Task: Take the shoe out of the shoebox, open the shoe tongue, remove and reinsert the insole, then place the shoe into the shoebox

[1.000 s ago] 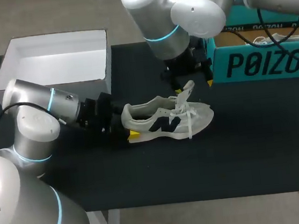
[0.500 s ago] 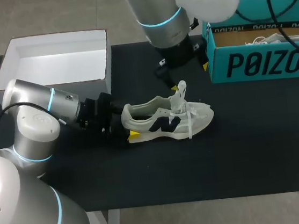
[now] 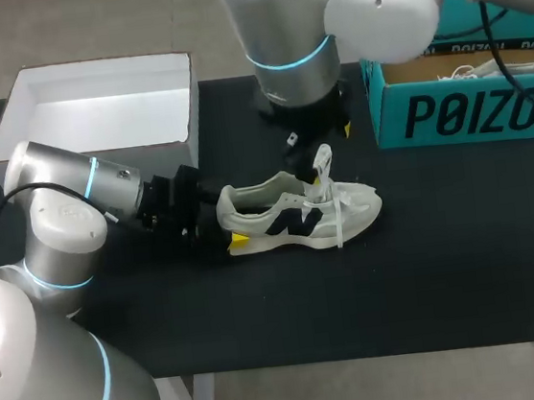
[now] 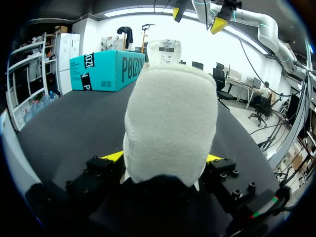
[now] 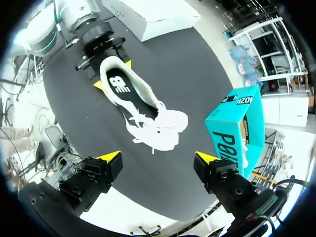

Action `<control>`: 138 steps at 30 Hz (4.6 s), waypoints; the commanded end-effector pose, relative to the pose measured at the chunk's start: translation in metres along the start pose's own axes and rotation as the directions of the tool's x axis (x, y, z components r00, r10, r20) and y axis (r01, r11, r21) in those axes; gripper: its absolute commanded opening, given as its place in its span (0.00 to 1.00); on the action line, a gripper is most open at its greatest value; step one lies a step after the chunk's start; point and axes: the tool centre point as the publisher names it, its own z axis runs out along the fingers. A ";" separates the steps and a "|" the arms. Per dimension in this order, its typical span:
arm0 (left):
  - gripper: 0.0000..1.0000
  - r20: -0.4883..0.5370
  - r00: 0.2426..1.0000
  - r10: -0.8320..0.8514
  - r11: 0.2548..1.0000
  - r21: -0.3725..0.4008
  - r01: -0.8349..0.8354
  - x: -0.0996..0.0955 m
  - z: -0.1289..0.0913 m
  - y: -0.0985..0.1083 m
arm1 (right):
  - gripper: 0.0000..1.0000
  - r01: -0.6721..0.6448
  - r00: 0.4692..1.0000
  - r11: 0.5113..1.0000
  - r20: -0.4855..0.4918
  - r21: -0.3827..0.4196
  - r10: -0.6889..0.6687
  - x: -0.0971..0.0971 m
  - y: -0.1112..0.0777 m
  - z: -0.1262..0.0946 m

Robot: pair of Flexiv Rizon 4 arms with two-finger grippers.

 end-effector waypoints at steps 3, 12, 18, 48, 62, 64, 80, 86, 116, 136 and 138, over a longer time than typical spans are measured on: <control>0.00 -0.001 1.000 0.000 1.000 0.000 0.000 0.000 0.001 0.001 | 0.00 0.780 0.619 0.623 0.076 0.061 -0.782 0.014 0.025 0.001; 0.00 -0.001 1.000 0.000 1.000 0.000 0.000 0.000 0.001 0.001 | 0.00 0.829 0.560 0.559 0.037 -0.032 -0.828 0.027 0.050 -0.002; 0.00 -0.001 1.000 0.000 1.000 0.000 0.000 0.000 0.001 0.001 | 0.00 0.829 0.560 0.559 0.037 -0.032 -0.828 0.027 0.050 -0.002; 0.00 -0.001 1.000 0.000 1.000 0.000 0.000 0.000 0.001 0.001 | 0.00 0.644 0.756 0.754 -0.044 -0.129 -0.653 0.039 0.103 0.097; 0.00 -0.001 1.000 0.000 1.000 0.000 0.000 0.000 0.001 0.001 | 0.00 0.646 0.751 0.759 -0.103 -0.089 -0.652 0.043 0.081 0.115; 0.00 -0.001 1.000 0.000 1.000 0.000 0.000 0.000 0.001 0.001 | 0.00 0.649 0.750 0.756 -0.102 -0.082 -0.654 0.041 0.080 0.112; 0.00 -0.001 1.000 0.000 1.000 0.000 0.000 0.000 0.001 0.001 | 0.00 0.668 0.729 0.742 -0.153 -0.055 -0.667 0.028 0.108 0.142; 0.00 -0.001 1.000 0.000 1.000 0.000 0.000 0.000 0.001 0.001 | 0.00 0.663 0.729 0.747 -0.184 -0.045 -0.659 0.033 0.100 0.148; 0.00 -0.001 1.000 0.000 1.000 0.000 0.000 0.000 0.001 0.001 | 0.31 0.621 0.741 0.783 -0.295 -0.043 -0.604 0.034 0.096 0.185; 0.00 -0.001 1.000 0.000 1.000 0.000 0.000 0.000 0.001 0.001 | 0.00 0.466 0.778 0.878 -0.423 -0.108 -0.465 0.043 0.068 0.199; 0.00 -0.001 1.000 0.000 1.000 0.000 0.000 0.000 0.001 0.001 | 0.00 0.446 0.789 0.886 -0.412 -0.126 -0.456 0.039 0.065 0.193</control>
